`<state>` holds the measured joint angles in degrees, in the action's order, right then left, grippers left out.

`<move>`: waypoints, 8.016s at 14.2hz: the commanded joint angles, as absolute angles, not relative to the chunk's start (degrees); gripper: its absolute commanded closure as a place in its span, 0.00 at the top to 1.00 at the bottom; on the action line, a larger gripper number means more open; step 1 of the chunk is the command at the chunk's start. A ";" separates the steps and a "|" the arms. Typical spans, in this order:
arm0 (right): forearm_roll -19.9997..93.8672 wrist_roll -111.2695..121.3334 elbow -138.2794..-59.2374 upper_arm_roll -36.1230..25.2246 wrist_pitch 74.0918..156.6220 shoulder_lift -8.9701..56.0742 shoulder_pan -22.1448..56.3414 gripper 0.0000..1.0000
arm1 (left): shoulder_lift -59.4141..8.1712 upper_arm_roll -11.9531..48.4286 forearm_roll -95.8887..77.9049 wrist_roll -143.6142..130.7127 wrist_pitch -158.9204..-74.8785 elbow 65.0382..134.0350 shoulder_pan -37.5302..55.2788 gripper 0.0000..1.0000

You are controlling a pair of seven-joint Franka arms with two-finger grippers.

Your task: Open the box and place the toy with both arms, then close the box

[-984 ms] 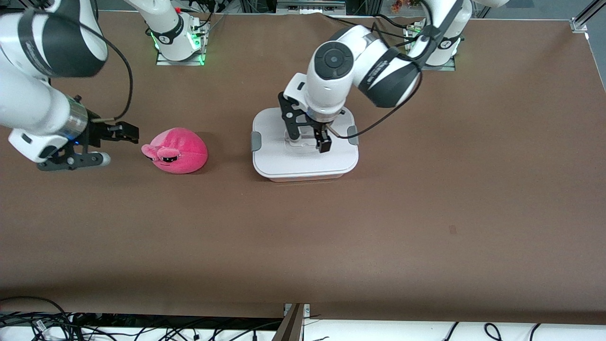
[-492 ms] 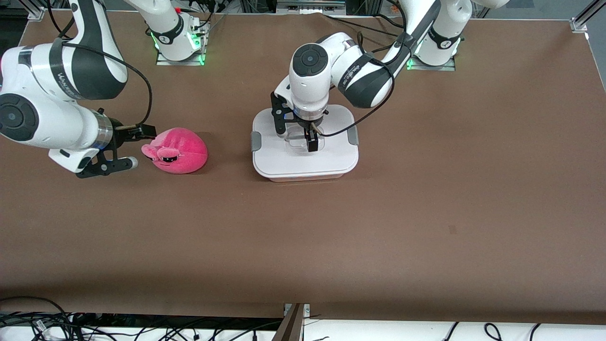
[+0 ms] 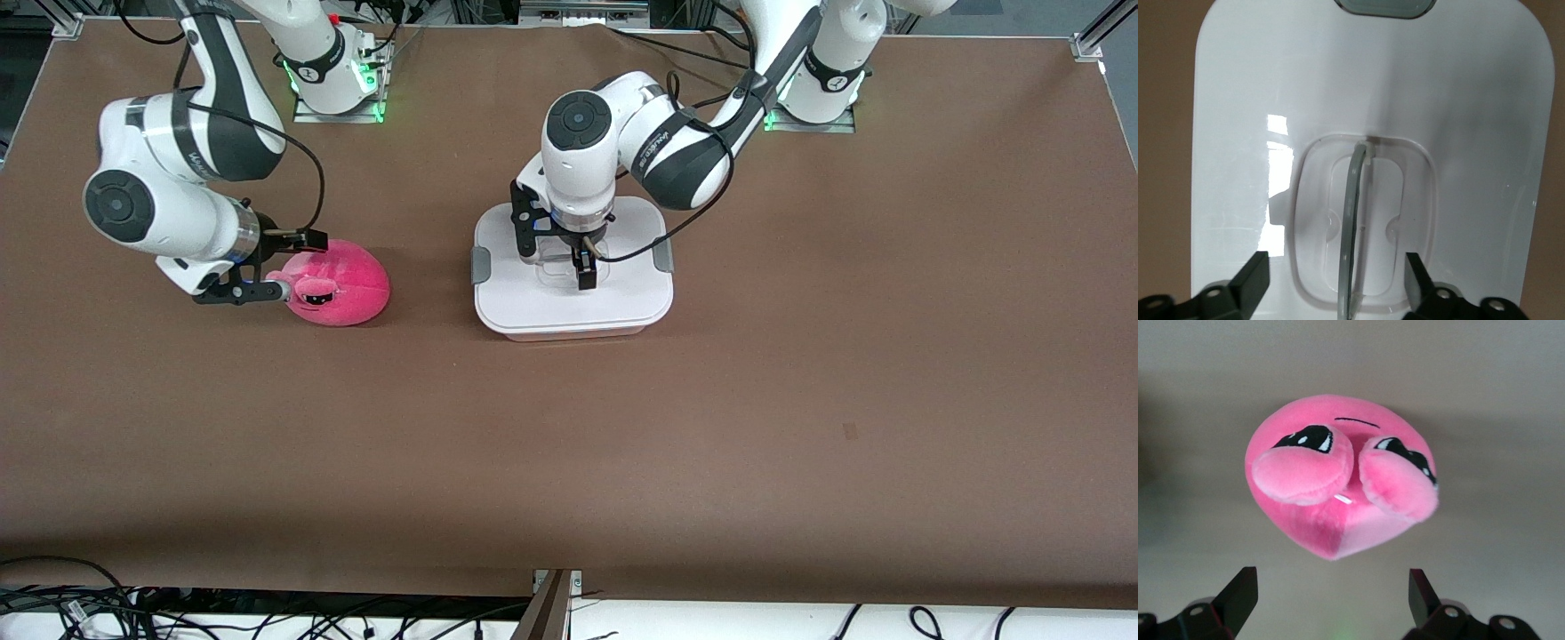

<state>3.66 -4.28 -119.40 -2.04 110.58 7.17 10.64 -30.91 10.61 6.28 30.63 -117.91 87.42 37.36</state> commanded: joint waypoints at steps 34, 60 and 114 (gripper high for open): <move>0.53 58.01 -84.83 -0.26 102.05 19.59 36.28 0.00 | -27.77 9.58 3.77 77.50 -89.47 73.21 -4.99 0.00; -6.42 45.82 -79.45 -0.26 120.92 42.89 48.51 1.00 | -28.21 9.76 5.45 87.10 -88.77 74.00 -10.64 0.00; -0.44 2.11 -84.81 -11.87 81.91 2.20 17.58 1.00 | -38.41 10.19 2.63 35.86 -105.64 74.00 37.53 0.00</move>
